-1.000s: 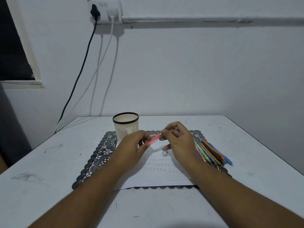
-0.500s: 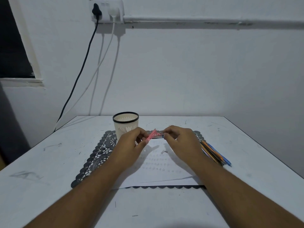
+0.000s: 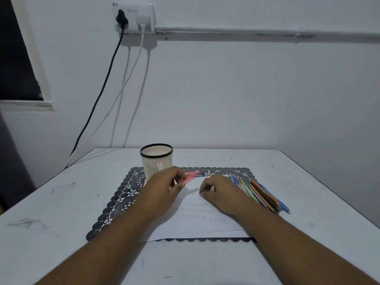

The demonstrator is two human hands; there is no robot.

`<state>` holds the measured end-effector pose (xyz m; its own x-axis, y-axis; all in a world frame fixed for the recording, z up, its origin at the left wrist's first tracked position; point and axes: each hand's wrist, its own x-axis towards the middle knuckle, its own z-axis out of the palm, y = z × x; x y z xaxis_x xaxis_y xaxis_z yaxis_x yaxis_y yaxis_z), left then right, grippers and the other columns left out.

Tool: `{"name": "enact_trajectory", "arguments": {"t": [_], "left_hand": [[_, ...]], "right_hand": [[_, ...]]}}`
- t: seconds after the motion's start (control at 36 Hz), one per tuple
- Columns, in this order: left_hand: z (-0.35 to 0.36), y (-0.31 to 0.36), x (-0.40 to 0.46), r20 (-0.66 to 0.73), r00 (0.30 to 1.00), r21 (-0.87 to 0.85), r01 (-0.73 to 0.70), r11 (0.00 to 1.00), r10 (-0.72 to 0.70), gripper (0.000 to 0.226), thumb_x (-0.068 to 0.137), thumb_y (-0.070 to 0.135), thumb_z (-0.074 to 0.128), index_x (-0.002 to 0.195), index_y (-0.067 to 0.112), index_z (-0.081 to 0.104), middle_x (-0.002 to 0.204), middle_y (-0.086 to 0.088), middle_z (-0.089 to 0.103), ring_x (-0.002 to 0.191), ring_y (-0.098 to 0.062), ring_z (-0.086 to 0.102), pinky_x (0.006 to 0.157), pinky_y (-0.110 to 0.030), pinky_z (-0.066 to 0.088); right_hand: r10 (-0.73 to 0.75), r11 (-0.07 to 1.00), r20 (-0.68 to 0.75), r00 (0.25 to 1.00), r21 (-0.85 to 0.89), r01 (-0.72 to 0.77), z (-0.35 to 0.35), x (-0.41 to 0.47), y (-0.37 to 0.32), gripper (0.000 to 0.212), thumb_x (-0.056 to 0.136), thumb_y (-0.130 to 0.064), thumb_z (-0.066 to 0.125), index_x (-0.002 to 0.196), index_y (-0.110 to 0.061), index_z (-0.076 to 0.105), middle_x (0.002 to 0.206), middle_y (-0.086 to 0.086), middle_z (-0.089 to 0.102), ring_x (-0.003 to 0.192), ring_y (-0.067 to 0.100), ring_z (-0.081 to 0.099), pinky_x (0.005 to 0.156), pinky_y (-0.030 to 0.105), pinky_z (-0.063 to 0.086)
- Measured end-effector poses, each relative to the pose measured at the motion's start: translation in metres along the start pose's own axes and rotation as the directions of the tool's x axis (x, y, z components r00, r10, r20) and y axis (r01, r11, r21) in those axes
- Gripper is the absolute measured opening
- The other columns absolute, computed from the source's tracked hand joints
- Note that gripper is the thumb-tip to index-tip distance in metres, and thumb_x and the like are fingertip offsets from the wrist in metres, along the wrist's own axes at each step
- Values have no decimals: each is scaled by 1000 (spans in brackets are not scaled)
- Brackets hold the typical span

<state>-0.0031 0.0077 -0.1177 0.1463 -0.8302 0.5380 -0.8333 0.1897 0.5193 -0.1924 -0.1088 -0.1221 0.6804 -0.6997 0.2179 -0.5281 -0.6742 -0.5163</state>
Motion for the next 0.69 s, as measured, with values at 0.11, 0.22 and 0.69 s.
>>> {"name": "enact_trajectory", "arguments": {"t": [0.11, 0.22, 0.69], "left_hand": [[0, -2, 1, -4, 1000, 21, -8, 1000, 8, 12, 94, 16, 69, 98, 27, 66, 86, 15, 63, 81, -7, 58, 74, -38, 52], [-1, -3, 1, -1, 1000, 39, 4, 999, -4, 11, 95, 17, 69, 97, 27, 65, 85, 15, 62, 80, -6, 57, 74, -36, 51], [4, -10, 3, 84, 996, 196, 25, 980, -42, 12, 96, 27, 66, 90, 34, 60, 85, 19, 59, 81, -2, 54, 68, -25, 43]], "right_hand": [[-18, 1000, -23, 1000, 22, 19, 1, 1, -1, 10, 98, -20, 65, 92, -24, 71, 94, -12, 65, 71, 0, 53, 63, 17, 37], [7, 984, -136, 991, 177, 17, 0, -2, -1, 12, 98, -13, 63, 89, -22, 66, 85, -9, 65, 68, 1, 53, 58, 13, 42], [129, 983, -80, 988, 141, -117, -2, 3, 13, 15, 94, -15, 69, 84, -26, 72, 86, -10, 70, 76, 2, 60, 62, 15, 38]]}}
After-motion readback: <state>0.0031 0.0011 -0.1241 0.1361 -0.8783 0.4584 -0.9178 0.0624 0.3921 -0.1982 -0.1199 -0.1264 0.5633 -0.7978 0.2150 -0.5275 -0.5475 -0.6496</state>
